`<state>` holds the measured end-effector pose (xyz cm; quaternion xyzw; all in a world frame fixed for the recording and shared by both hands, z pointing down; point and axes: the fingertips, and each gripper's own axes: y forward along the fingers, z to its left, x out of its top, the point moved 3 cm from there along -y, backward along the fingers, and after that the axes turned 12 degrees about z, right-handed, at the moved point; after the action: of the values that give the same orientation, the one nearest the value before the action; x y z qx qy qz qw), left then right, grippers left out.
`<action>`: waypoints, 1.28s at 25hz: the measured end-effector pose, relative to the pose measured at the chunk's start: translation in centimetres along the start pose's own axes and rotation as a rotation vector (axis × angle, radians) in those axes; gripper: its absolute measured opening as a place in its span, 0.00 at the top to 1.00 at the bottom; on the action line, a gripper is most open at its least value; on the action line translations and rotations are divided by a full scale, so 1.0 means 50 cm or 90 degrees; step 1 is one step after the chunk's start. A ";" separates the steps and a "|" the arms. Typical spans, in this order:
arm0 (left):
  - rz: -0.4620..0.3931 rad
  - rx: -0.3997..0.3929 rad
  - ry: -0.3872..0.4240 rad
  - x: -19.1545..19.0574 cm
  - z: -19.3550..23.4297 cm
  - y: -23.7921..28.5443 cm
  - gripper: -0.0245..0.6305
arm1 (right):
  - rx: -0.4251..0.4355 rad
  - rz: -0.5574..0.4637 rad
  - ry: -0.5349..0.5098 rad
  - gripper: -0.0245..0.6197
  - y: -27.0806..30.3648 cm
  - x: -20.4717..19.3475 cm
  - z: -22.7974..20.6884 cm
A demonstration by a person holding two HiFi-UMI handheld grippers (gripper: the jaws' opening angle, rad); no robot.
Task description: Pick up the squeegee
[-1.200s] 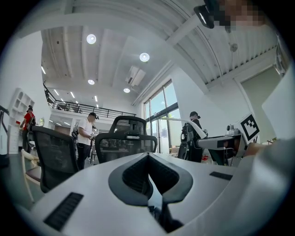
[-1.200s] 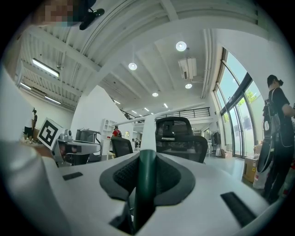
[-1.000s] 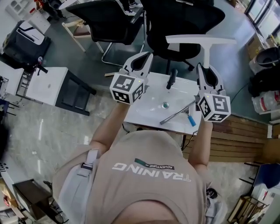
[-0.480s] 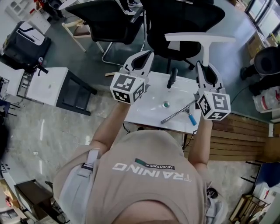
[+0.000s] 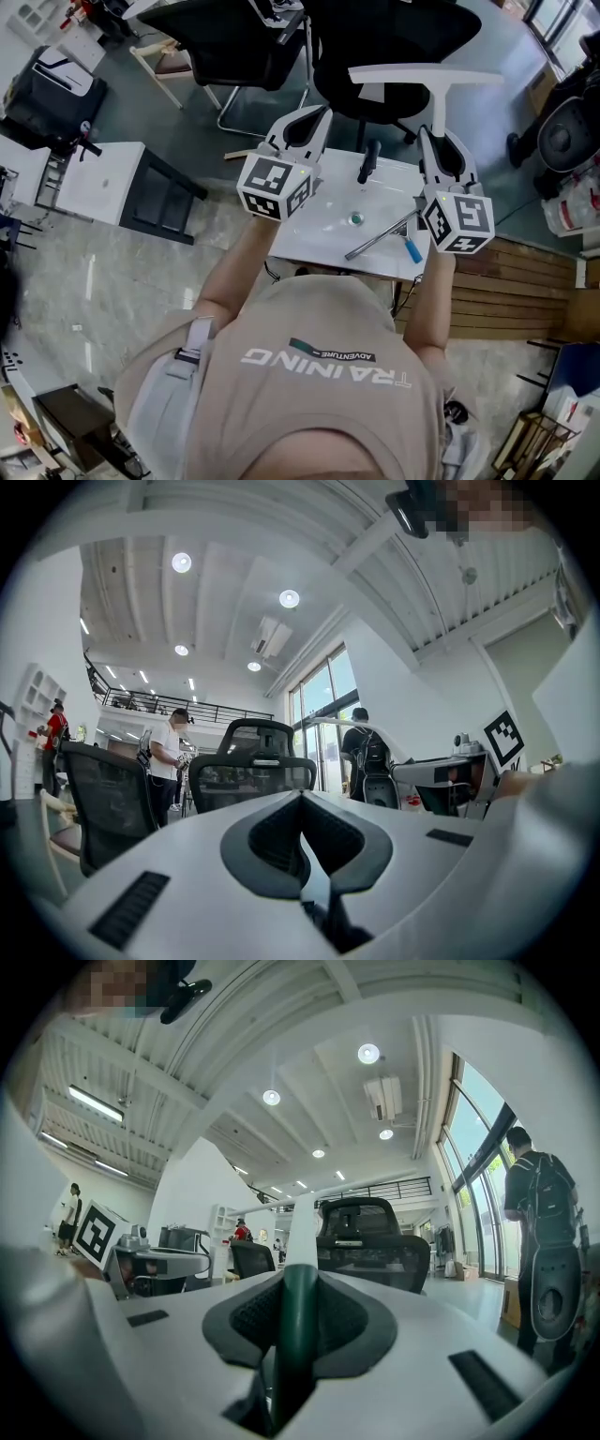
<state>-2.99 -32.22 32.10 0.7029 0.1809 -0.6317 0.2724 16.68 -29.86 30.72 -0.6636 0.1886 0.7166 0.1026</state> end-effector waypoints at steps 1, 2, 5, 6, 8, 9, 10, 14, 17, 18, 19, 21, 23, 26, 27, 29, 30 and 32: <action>-0.001 0.000 0.003 0.001 0.000 -0.002 0.95 | 0.001 0.000 0.000 0.83 0.000 0.000 0.002; -0.001 0.000 0.005 0.002 0.000 -0.003 0.95 | 0.002 0.000 -0.001 0.83 0.001 0.001 0.004; -0.002 0.000 0.010 0.006 0.001 -0.005 0.95 | 0.003 -0.001 -0.002 0.83 0.002 0.004 0.007; -0.003 0.001 0.009 0.006 0.002 -0.007 0.95 | 0.004 -0.001 -0.003 0.83 0.002 0.006 0.009; -0.004 0.001 0.008 0.007 0.004 -0.010 0.95 | 0.006 -0.001 -0.004 0.83 0.003 0.007 0.013; -0.005 0.001 0.007 0.007 0.006 -0.011 0.95 | 0.007 -0.001 -0.004 0.83 0.004 0.008 0.015; -0.005 0.001 0.007 0.007 0.006 -0.012 0.95 | 0.007 -0.001 -0.004 0.83 0.005 0.008 0.016; -0.002 -0.001 0.008 0.003 0.004 -0.010 0.95 | 0.010 0.000 -0.004 0.83 0.006 0.004 0.017; 0.002 -0.003 0.007 -0.005 0.006 -0.009 0.95 | 0.011 0.004 0.000 0.83 0.007 -0.001 0.018; 0.003 -0.003 0.006 -0.006 0.006 -0.011 0.95 | 0.012 0.004 0.000 0.83 0.007 -0.001 0.020; 0.003 -0.003 0.006 -0.006 0.007 -0.012 0.95 | 0.013 0.005 0.000 0.83 0.007 0.000 0.021; 0.001 -0.002 0.007 -0.002 0.007 -0.014 0.95 | 0.014 0.004 -0.001 0.83 0.006 0.003 0.023; -0.001 -0.003 0.008 0.001 0.007 -0.014 0.95 | 0.014 0.002 0.000 0.83 0.005 0.005 0.022; -0.001 -0.001 0.014 0.002 0.008 -0.013 0.95 | 0.014 0.002 0.001 0.83 0.008 0.004 0.022; 0.000 -0.001 0.016 0.001 0.008 -0.012 0.95 | 0.014 0.003 0.001 0.83 0.009 0.003 0.022; 0.002 -0.002 0.013 -0.003 0.010 -0.011 0.95 | 0.014 0.007 0.002 0.83 0.013 -0.001 0.022; 0.002 -0.002 0.011 -0.005 0.011 -0.011 0.95 | 0.014 0.008 0.003 0.83 0.014 -0.003 0.022; 0.002 -0.002 0.012 -0.007 0.012 -0.011 0.95 | 0.013 0.009 0.004 0.83 0.014 -0.005 0.021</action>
<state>-3.82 -32.11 32.33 0.7085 0.1833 -0.6246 0.2728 15.47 -30.02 31.10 -0.6633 0.2011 0.7132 0.1040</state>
